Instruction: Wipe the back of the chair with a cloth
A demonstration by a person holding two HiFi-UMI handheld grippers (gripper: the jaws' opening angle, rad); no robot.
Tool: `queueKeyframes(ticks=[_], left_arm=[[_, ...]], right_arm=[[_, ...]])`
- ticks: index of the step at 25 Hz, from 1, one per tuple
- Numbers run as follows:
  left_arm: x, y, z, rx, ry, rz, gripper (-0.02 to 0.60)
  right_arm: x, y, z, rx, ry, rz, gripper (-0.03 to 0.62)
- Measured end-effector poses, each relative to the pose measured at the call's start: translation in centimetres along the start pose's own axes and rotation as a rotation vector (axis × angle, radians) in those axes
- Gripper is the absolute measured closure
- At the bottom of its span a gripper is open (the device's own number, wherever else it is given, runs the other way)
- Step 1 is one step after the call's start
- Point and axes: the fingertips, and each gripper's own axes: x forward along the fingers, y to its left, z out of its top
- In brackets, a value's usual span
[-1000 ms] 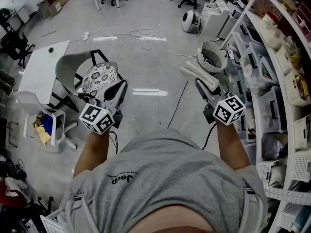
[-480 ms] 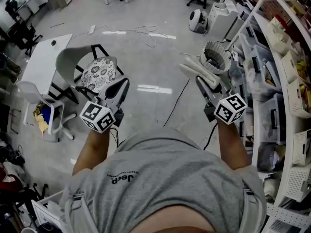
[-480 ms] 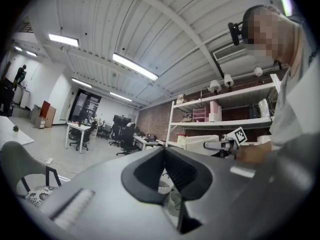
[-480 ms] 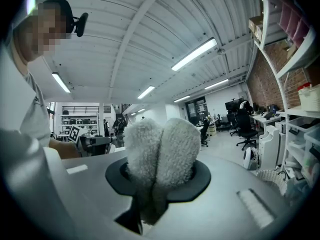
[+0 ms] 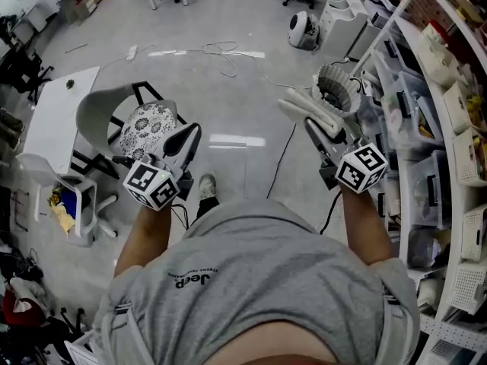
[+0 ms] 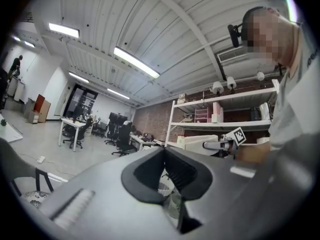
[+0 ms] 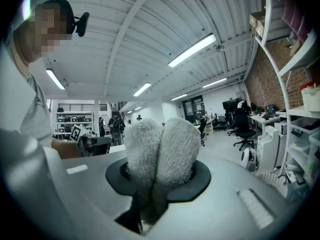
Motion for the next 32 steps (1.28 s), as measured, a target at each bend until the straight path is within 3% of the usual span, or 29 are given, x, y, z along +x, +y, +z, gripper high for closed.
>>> queueKeyframes(ticks=[5,11,19,26,32], left_arm=[[4.8,9.0,1.8,0.004,-0.012,-0.092,0.522],[10.1,20.7,6.6,0.039,-0.015,-0.189,0.522],[14.6,33.1,8.6,0.023,-0.018,-0.190,0.522],[18.5,38.3,7.3,-0.008,0.007,-0.154,0.522],[23.9,38.7,5.9,0.004,0.033,-0.112,0.522]], right_arm=[[7.9,-2.1,1.8,-0.019,-0.024,-0.071,0.505],[18.9,-4.1,4.6,-0.012,-0.050,-0.146,0.505],[30.2,-6.9,5.1,-0.010,-0.026,-0.173,0.505],[35.4,-11.2,4.7,0.013,-0.003,-0.148,0.505],[37.0,-17.7,4.4,0.042,-0.002,-0.089,0.505]])
